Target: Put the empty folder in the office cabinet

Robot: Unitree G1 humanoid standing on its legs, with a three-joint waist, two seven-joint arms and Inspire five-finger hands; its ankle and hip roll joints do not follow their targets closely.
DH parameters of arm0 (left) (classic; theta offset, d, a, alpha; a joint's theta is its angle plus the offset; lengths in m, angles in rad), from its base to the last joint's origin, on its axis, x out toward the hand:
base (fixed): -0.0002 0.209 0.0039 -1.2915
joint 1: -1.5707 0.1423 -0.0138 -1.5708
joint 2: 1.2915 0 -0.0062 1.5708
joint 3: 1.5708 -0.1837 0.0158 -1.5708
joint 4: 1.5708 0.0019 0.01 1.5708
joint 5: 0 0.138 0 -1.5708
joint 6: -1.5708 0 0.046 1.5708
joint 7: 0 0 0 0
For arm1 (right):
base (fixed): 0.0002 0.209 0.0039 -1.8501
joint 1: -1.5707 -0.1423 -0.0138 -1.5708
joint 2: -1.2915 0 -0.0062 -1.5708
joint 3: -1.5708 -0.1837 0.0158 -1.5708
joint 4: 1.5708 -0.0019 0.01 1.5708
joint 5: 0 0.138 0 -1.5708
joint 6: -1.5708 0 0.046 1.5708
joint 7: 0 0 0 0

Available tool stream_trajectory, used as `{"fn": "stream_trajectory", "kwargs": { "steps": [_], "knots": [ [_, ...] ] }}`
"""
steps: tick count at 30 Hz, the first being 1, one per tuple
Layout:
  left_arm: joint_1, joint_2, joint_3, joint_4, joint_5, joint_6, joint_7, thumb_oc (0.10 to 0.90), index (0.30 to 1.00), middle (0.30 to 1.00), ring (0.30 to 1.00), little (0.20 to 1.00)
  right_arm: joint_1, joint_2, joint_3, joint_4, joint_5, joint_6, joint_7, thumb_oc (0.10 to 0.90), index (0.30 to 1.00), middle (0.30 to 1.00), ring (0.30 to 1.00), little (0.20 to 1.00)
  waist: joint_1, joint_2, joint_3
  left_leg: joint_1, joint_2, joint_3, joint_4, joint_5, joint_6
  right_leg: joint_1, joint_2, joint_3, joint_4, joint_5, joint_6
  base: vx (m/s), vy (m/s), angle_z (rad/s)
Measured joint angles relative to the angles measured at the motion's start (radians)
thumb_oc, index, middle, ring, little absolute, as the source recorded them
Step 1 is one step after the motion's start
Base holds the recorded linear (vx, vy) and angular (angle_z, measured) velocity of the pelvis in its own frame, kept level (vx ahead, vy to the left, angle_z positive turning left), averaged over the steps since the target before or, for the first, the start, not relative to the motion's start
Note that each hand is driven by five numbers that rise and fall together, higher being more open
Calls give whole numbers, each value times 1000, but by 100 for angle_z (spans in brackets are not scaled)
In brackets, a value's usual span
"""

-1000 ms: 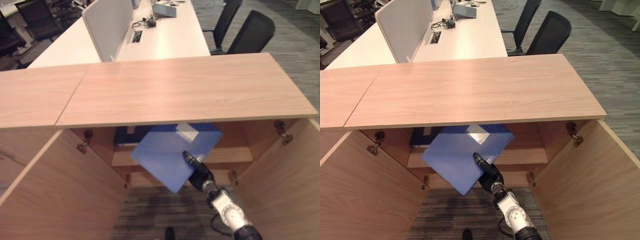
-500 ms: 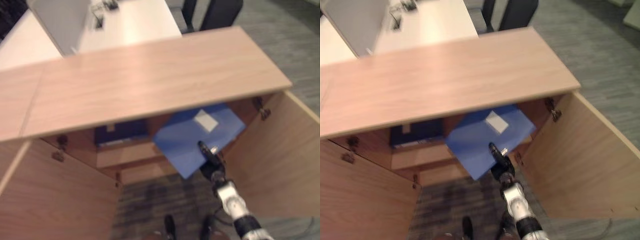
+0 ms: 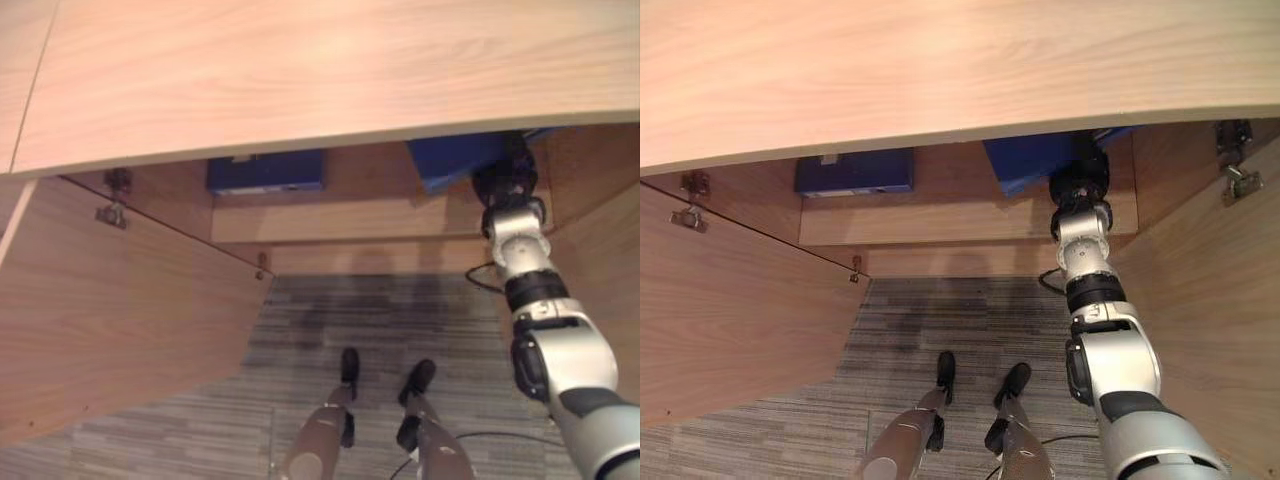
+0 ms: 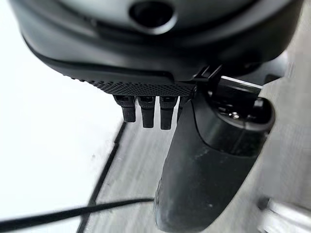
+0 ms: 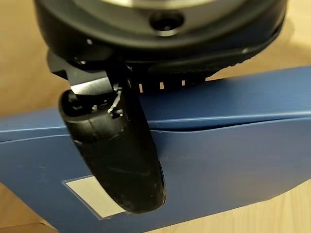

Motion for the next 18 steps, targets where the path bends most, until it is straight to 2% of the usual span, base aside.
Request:
{"fn": "stream_trajectory", "kwargs": {
  "steps": [2, 6, 7, 8, 9, 10, 11, 12, 13, 14, 18],
  "knots": [
    [-3, 9, -44, -57, -24, -9, -1, 800, 900, 900, 900, 900, -43, -7, 7, 40, 9, -3, -11, 400, 300, 300, 300, 300, 6, 9, 8, 1, -7, -6, 0, 0, 0, -4, -10, 0, 15, -8, -5, 20, 4, 8],
    [-10, 41, -101, -172, -32, -23, 0, 800, 900, 900, 900, 900, -89, -17, 2, 57, 47, -26, -41, 400, 300, 300, 300, 300, 30, 45, 35, 2, -26, -16, 2, 0, 1, -23, -42, -1, 75, -42, -2, 0, -17, 10],
    [-12, 40, -97, -169, -37, -27, 13, 800, 900, 900, 900, 900, -95, -6, -11, 57, 58, -65, -47, 400, 300, 300, 300, 300, 28, 51, 43, 2, -32, -28, 4, 0, 1, -37, -57, -1, 113, -63, 5, -7, -83, 13],
    [-16, 36, -81, -150, -30, -33, 21, 800, 900, 900, 900, 900, -95, -7, -39, 58, 79, -67, -53, 400, 300, 300, 300, 300, 32, 54, 48, 2, -37, -37, 4, 0, 1, -45, -63, -5, 141, -80, 4, -7, -83, 23],
    [-26, 29, -51, -110, -22, -40, 23, 800, 900, 900, 900, 900, -96, -31, -61, 81, 95, -62, -62, 400, 300, 300, 300, 300, 47, 60, 49, 2, -41, -52, 5, 0, 1, -47, -72, -13, 160, -94, 5, -33, -75, 51],
    [-49, 35, 1, -38, -18, -37, 43, 800, 900, 900, 900, 900, -101, -111, -54, 132, 122, -91, -87, 400, 300, 300, 300, 300, 84, 68, 54, -6, -48, -78, 7, -1, 1, -66, -100, -37, 224, -136, 14, -38, -52, 44],
    [-50, 36, 2, -37, -17, -37, 43, 800, 900, 900, 900, 900, -102, -113, -55, 132, 123, -92, -87, 400, 300, 300, 300, 300, 84, 68, 54, -6, -48, -79, 7, -1, 1, -67, -101, -37, 226, -137, 15, -39, -51, 43],
    [-48, 61, 23, -17, -11, -37, 44, 800, 900, 900, 900, 900, -116, -149, -88, 132, 127, -131, -89, 400, 300, 300, 300, 300, 115, 65, 57, -33, -56, -84, 8, -1, 1, -117, -123, -38, 286, -169, 23, -30, -11, 18],
    [-48, 71, 26, -9, -2, -37, 50, 800, 900, 900, 900, 900, -131, -165, -90, 132, 131, -151, -89, 400, 300, 300, 300, 300, 119, 70, 59, -51, -61, -86, 12, 0, 2, -141, -134, -38, 314, -180, 17, -48, 4, 31],
    [-48, 73, 27, 7, 22, -32, 81, 800, 900, 900, 900, 900, -156, -174, -97, 126, 140, -187, -89, 400, 300, 300, 300, 300, 124, 96, 80, -64, -73, -94, 27, 1, 4, -162, -152, -38, 355, -188, 11, -74, 5, 24],
    [-56, 73, 14, -13, 26, -30, 87, 800, 900, 900, 900, 900, -157, -147, -99, 105, 165, -219, -110, 400, 300, 300, 300, 300, 135, 134, 119, -116, -100, -98, 84, -6, 13, -226, -202, -24, 455, -222, -3, -70, 32, 16]
  ]
}}
